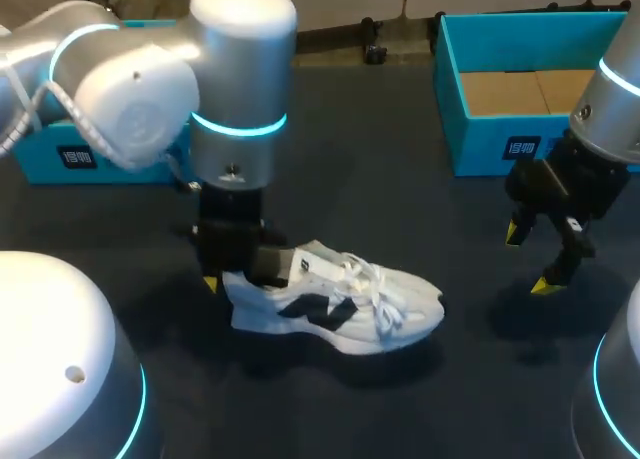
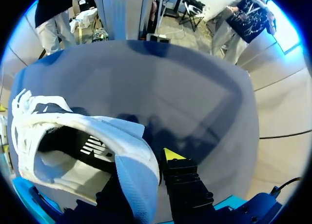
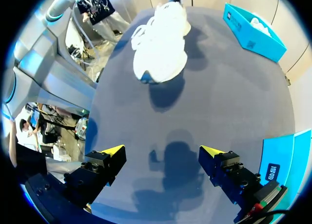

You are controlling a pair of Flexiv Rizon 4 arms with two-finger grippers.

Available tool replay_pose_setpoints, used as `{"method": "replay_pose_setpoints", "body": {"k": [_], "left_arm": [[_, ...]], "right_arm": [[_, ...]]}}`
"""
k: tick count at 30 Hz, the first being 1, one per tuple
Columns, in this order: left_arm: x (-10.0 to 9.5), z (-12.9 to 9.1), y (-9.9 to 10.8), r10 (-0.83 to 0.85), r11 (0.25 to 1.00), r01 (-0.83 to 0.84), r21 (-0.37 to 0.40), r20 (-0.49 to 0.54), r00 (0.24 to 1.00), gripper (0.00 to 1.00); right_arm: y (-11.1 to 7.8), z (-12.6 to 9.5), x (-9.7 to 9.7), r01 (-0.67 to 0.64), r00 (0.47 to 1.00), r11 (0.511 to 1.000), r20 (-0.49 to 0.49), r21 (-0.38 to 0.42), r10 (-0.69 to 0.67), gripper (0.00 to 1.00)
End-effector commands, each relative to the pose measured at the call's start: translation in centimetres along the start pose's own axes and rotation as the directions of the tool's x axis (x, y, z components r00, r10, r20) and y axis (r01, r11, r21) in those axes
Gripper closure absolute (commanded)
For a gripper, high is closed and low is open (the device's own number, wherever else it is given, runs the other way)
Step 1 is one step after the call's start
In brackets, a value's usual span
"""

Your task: Take the shoe out of the shoebox, open the shoe tongue, remove and reinsert the insole, then place the shoe into the shoebox

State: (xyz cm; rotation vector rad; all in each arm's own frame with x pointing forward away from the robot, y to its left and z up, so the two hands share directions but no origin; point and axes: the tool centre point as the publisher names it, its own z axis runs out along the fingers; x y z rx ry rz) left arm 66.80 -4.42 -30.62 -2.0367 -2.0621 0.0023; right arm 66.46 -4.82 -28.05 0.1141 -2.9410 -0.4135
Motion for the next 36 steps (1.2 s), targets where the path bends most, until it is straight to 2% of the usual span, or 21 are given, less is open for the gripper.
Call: {"method": "replay_pose_setpoints", "body": {"k": [1, 10, 20, 36], "left_arm": [[-1.5, 1.3, 0.1, 0.010, 1.000, -0.010, -0.029, -0.015, 1.000, 1.00], [-3.2, 2.9, 1.2, 0.059, 0.996, -0.059, -0.060, 0.000, 0.998, 1.00], [-5.8, 4.4, 2.2, 0.035, 0.995, -0.037, -0.088, -0.020, 0.999, 1.00], [-9.3, 4.9, 2.7, 0.032, 0.991, -0.037, -0.130, -0.036, 0.999, 1.00]], "right_arm": [[0.0, 0.1, 0.0, 0.000, 1.000, 1.000, 0.000, 0.002, 0.000, 0.00], [0.0, 0.1, 0.0, 0.000, 1.000, 1.000, 0.000, 0.002, 0.000, 0.00], [0.0, 0.1, 0.0, 0.000, 1.000, 1.000, 0.000, 0.002, 0.000, 0.00], [0.0, 0.1, 0.0, 0.000, 1.000, 1.000, 0.000, 0.002, 0.000, 0.00]]}}
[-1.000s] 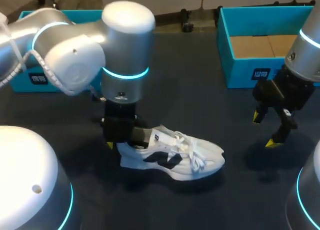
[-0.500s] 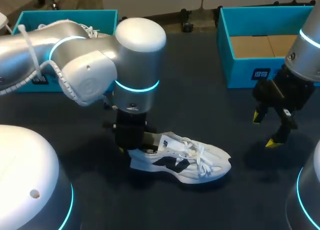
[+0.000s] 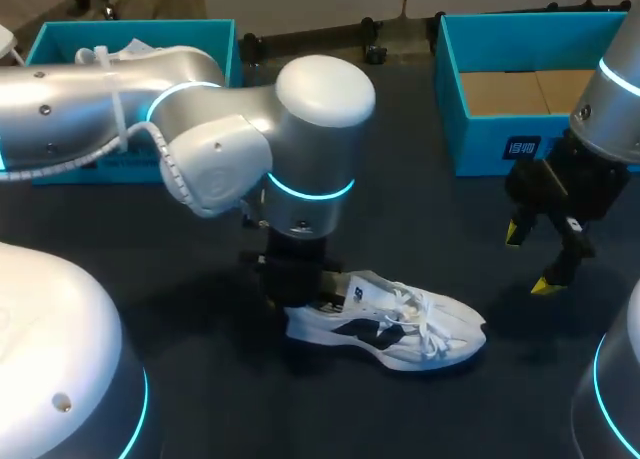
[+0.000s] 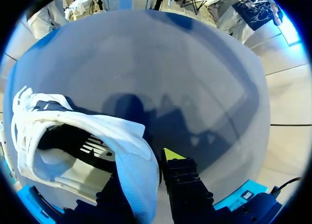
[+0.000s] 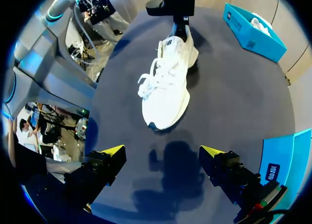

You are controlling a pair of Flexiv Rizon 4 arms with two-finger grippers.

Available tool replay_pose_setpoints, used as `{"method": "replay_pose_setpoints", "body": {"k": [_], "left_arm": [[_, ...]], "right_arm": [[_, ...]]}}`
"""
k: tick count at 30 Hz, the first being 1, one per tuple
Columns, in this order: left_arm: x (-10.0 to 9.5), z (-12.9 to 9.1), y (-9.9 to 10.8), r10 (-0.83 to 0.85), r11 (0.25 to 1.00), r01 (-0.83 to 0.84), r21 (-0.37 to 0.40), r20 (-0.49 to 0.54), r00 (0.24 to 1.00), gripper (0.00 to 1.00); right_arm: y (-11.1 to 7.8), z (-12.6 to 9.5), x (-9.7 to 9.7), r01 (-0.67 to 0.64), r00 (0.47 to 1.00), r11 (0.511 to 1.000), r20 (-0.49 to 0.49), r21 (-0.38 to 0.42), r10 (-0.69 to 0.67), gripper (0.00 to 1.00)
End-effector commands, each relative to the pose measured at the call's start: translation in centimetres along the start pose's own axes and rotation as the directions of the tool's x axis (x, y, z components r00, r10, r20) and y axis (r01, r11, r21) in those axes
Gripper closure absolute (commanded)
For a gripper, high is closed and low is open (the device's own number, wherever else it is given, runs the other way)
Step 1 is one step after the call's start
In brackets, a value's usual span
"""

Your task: Take the shoe out of the shoebox, open the shoe tongue, remove and reinsert the insole, then place the shoe into the shoebox

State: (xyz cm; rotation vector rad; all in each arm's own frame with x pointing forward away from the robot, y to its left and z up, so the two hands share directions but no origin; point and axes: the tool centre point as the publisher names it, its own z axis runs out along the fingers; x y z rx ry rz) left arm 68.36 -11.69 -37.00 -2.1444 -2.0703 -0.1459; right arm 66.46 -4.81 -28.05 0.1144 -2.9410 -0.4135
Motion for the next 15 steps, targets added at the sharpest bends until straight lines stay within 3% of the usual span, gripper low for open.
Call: {"method": "replay_pose_setpoints", "body": {"k": [1, 15], "left_arm": [[-1.2, 0.3, 0.3, 0.001, 1.000, -0.001, 0.003, -0.023, 1.000, 1.00], [-2.7, 0.9, 0.4, 0.024, 1.000, -0.024, -0.012, -0.019, 1.000, 1.00]], "right_arm": [[0.0, 0.0, 0.0, 0.000, 1.000, 1.000, 0.000, 0.002, 0.000, 0.00], [0.0, 0.0, 0.0, 0.000, 1.000, 1.000, 0.000, 0.002, 0.000, 0.00]]}}
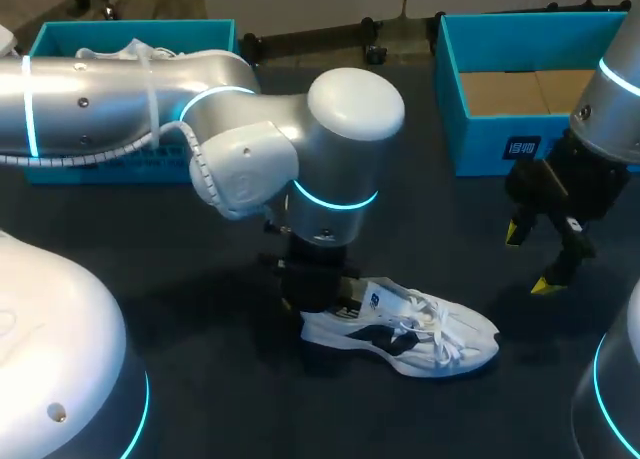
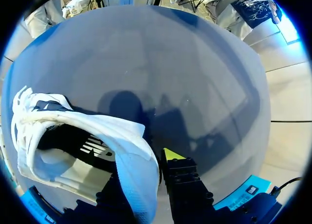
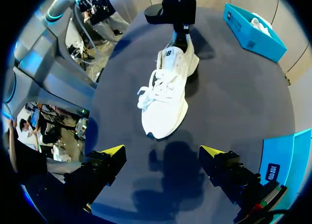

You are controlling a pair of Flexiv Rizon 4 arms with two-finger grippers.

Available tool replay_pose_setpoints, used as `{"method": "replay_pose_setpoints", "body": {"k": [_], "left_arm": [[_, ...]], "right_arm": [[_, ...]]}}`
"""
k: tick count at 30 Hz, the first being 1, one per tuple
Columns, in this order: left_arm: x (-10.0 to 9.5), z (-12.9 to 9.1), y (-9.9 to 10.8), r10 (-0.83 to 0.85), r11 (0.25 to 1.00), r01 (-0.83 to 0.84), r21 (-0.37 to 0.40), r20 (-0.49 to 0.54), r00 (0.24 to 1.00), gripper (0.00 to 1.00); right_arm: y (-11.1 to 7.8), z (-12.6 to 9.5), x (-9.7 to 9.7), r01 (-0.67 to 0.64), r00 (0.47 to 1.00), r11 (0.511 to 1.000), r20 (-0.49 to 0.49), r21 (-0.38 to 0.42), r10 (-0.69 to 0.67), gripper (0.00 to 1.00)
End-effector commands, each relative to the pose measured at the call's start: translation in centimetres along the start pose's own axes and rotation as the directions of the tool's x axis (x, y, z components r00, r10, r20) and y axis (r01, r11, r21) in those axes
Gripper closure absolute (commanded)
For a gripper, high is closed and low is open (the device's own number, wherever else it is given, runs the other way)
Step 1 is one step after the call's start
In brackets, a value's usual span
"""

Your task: Take the shoe out of the shoebox, open the shoe tongue, remove and reinsert the insole, then place the shoe into the shoebox

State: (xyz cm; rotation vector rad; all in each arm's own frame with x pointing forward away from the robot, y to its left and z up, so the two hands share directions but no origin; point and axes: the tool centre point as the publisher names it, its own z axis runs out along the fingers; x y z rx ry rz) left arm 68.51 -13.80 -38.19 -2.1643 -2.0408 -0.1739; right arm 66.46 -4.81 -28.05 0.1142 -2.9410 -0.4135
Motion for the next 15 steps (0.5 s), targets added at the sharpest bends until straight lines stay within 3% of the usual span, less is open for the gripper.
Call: {"method": "replay_pose_setpoints", "body": {"k": [1, 15], "left_arm": [[-0.46, 0.14, 0.10, 0.002, 1.000, -0.002, -0.002, -0.001, 1.000, 1.00], [-0.85, 0.84, -0.08, 0.001, 1.000, -0.001, 0.000, -0.013, 1.000, 1.00]], "right_arm": [[-0.02, 0.05, 0.02, 0.000, 1.000, 1.000, 0.000, 0.002, 0.000, 0.00], [-0.02, 0.05, 0.02, 0.000, 1.000, 1.000, 0.000, 0.002, 0.000, 0.00]]}}
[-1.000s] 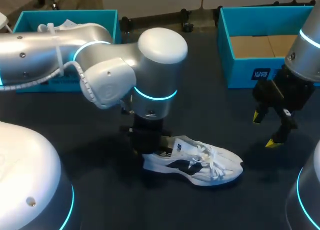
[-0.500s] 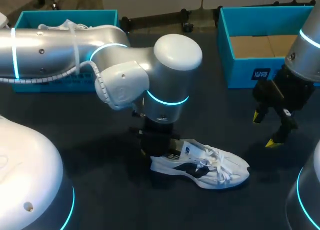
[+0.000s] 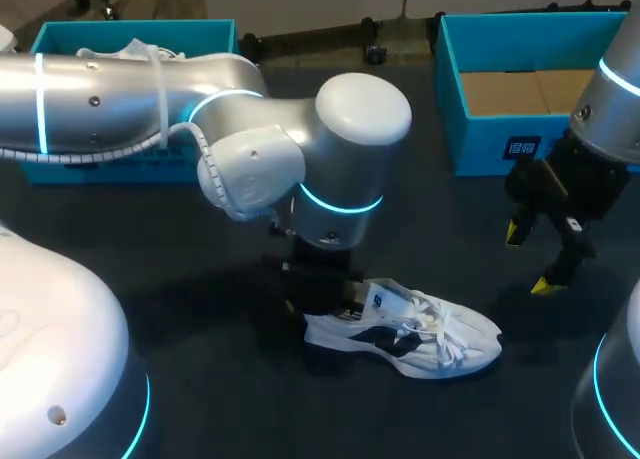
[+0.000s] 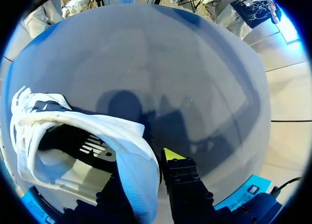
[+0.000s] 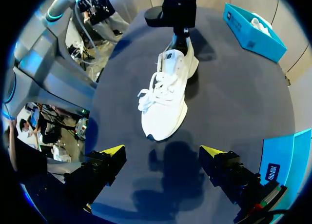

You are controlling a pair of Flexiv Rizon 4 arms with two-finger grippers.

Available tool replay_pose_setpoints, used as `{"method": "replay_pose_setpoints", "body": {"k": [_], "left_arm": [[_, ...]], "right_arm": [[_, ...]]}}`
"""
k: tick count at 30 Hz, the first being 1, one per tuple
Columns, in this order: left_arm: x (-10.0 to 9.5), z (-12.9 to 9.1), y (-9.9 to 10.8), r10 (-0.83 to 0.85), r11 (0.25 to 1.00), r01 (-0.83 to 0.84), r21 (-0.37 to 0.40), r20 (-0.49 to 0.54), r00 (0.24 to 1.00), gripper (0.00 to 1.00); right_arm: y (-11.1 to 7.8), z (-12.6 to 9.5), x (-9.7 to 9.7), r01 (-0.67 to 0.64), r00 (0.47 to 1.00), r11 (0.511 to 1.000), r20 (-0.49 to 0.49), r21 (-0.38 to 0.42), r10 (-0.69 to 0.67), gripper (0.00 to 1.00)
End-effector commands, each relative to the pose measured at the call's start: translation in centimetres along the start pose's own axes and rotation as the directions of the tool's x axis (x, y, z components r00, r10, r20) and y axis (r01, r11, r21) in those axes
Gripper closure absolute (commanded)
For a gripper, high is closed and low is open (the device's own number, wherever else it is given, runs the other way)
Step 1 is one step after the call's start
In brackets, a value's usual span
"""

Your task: Take the shoe out of the shoebox, open the shoe tongue, remove and reinsert the insole, then place the shoe into the shoebox

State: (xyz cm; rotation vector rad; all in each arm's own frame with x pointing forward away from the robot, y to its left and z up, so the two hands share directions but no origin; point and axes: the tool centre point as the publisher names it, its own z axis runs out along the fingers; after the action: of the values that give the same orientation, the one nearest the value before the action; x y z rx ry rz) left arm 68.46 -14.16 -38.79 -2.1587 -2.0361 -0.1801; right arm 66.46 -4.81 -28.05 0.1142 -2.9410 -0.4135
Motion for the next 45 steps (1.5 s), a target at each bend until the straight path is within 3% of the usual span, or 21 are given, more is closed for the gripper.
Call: {"method": "replay_pose_setpoints", "body": {"k": [1, 2, 3, 6, 7, 9, 21, 28, 31, 37, 45], "left_arm": [[-0.4, 0.3, -0.1, 0.001, 1.000, -0.001, -0.003, -0.006, 1.000, 1.00], [-0.4, 0.3, -0.1, 0.001, 1.000, -0.001, -0.001, -0.006, 1.000, 0.76], [-0.4, 0.3, -0.1, 0.001, 1.000, -0.001, 0.000, -0.006, 1.000, 0.65], [-0.4, 0.3, -0.1, 0.001, 1.000, -0.001, -0.002, -0.002, 1.000, 0.58], [-0.3, 0.2, -0.1, 0.000, 1.000, 0.000, -0.001, 0.001, 1.000, 0.34], [-0.2, 0.1, -0.2, 0.004, 1.000, -0.004, 0.000, 0.006, 1.000, 0.00], [1.8, -3.5, -0.7, 0.006, 1.000, -0.006, -0.005, 0.122, 0.992, 0.00], [4.8, -7.3, -1.8, -0.015, 0.997, -0.007, 0.077, 0.277, 0.961, 0.00], [6.2, -8.6, -2.3, -0.057, 0.990, 0.011, 0.143, 0.321, 0.946, 0.00], [8.5, -10.3, -2.4, -0.215, 0.931, 0.091, 0.353, 0.332, 0.918, 0.00], [11.5, -10.3, -3.9, -0.380, 0.824, 0.077, 0.561, 0.447, 0.810, 0.00]], "right_arm": [[0.0, 0.1, 0.0, 0.000, 1.000, 1.000, 0.000, 0.002, 0.000, 0.00], [0.0, 0.1, 0.0, 0.000, 1.000, 1.000, 0.000, 0.002, 0.000, 0.00], [0.0, 0.1, 0.0, 0.000, 1.000, 1.000, 0.000, 0.002, 0.000, 0.00], [0.0, 0.1, 0.0, 0.000, 1.000, 1.000, 0.000, 0.002, 0.000, 0.00], [0.0, 0.1, 0.0, 0.000, 1.000, 1.000, 0.000, 0.002, 0.000, 0.00], [0.0, 0.1, 0.0, 0.000, 1.000, 1.000, 0.000, 0.002, 0.000, 0.00], [0.0, 0.1, 0.0, 0.000, 1.000, 1.000, 0.000, 0.002, 0.000, 0.00], [0.0, 0.1, 0.0, 0.000, 1.000, 1.000, 0.000, 0.002, 0.000, 0.00], [0.0, 0.1, 0.0, 0.000, 1.000, 1.000, 0.000, 0.002, 0.000, 0.00], [0.0, 0.1, 0.0, 0.000, 1.000, 1.000, 0.000, 0.002, 0.000, 0.00], [0.0, 0.1, 0.0, 0.000, 1.000, 1.000, 0.000, 0.002, 0.000, 0.00]]}}
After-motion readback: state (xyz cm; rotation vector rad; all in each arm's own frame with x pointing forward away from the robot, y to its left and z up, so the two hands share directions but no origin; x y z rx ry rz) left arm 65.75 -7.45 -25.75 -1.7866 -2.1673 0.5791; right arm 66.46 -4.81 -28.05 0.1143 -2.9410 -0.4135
